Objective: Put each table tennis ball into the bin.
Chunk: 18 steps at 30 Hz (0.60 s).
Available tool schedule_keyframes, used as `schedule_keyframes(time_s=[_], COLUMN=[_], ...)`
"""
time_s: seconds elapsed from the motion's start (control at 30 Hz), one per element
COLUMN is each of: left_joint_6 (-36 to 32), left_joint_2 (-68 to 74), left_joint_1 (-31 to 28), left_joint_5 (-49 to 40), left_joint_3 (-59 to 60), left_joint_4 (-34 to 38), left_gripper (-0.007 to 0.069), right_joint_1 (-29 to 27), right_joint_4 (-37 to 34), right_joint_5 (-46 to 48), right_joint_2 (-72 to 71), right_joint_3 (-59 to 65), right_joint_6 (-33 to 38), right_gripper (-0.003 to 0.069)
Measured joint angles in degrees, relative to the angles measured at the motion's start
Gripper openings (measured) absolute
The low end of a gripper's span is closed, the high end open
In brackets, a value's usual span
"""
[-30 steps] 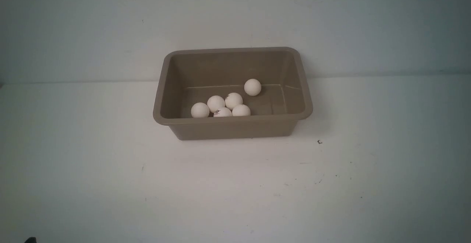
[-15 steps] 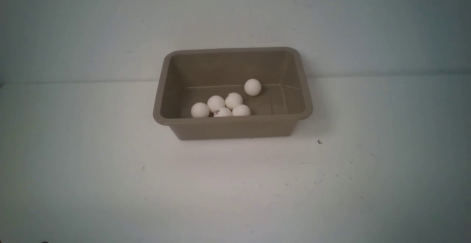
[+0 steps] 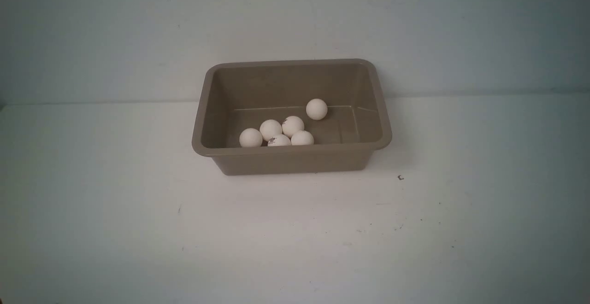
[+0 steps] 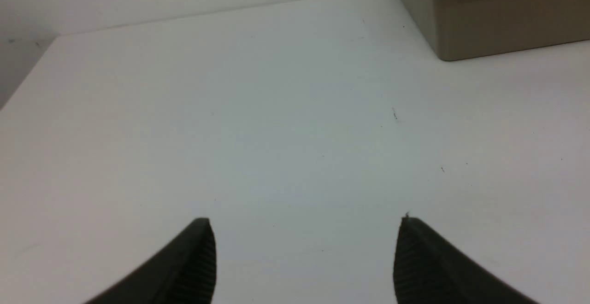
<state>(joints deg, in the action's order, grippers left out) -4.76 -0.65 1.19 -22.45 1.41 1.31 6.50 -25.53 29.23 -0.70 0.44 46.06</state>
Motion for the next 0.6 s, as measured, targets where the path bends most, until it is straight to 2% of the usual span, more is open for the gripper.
schedule_keyframes(time_s=[0.6], left_joint_6=[2.07], left_joint_2=[0.00], left_joint_1=[0.00], left_joint_5=[0.00], left_joint_3=[0.00], left_joint_4=[0.00], left_gripper=[0.0468], right_joint_1=[0.00], right_joint_4=[0.00], right_joint_5=[0.00], right_joint_2=[0.00], right_joint_3=[0.00], right_joint_6=[0.00], right_gripper=[0.0589])
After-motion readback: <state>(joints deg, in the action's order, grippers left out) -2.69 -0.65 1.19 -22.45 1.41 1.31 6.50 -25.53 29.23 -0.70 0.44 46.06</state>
